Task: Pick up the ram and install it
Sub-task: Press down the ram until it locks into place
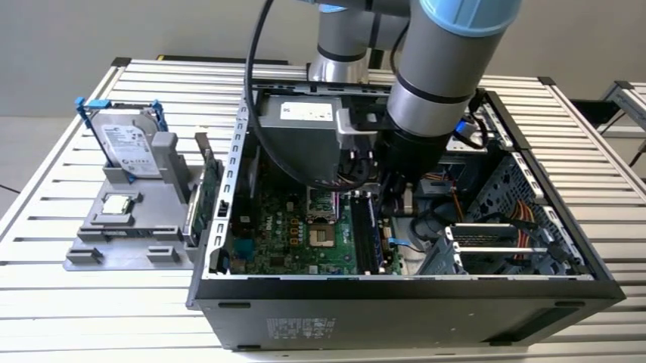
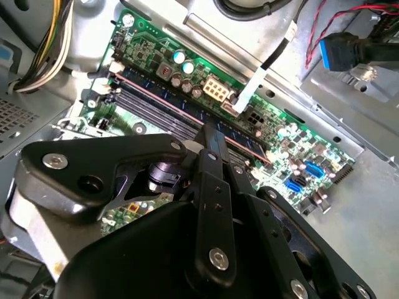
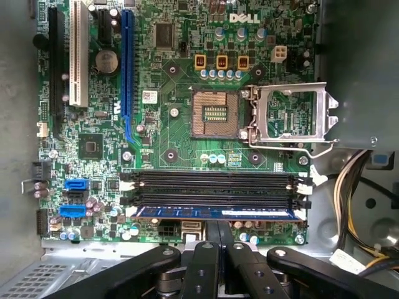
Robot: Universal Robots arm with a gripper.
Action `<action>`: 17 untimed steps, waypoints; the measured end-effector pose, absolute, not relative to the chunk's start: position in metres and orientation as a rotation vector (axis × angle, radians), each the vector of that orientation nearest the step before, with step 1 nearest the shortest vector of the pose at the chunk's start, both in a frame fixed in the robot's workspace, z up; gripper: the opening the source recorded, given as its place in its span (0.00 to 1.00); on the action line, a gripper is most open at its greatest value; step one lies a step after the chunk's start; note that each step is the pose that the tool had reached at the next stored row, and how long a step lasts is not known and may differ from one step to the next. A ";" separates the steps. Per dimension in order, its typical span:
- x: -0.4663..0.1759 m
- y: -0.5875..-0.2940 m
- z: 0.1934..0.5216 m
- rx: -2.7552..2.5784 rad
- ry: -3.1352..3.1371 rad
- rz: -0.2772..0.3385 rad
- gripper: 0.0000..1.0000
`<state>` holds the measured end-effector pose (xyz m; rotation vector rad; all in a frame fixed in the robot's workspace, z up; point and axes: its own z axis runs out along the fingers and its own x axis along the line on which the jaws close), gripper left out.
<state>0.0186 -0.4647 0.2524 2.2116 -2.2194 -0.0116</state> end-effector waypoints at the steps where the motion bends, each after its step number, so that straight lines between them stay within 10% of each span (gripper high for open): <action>1: 0.019 -0.465 0.253 2.212 -2.219 -0.012 0.00; 17: 0.019 -0.464 0.276 2.211 -2.219 -0.011 0.00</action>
